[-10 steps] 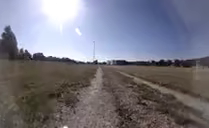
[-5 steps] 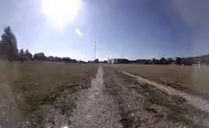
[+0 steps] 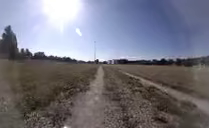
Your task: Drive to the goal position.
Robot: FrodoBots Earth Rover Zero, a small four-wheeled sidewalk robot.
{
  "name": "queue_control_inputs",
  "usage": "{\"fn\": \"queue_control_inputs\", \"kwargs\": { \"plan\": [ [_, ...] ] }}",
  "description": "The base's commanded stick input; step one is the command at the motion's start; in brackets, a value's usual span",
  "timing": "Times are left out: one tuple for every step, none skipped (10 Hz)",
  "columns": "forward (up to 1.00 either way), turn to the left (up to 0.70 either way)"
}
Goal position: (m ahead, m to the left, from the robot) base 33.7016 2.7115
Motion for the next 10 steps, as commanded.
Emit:
{"fn": "queue_control_inputs", "kwargs": {
  "plan": [
    [0.5,0.0],
    [0.5,0.0],
    [0.5,0.0],
    [0.5,0.0],
    [0.5,0.0],
    [0.5,0.0],
    [0.5,0.0],
    [0.5,0.0],
    [0.5,0.0],
    [0.5,0.0]
  ]
}}
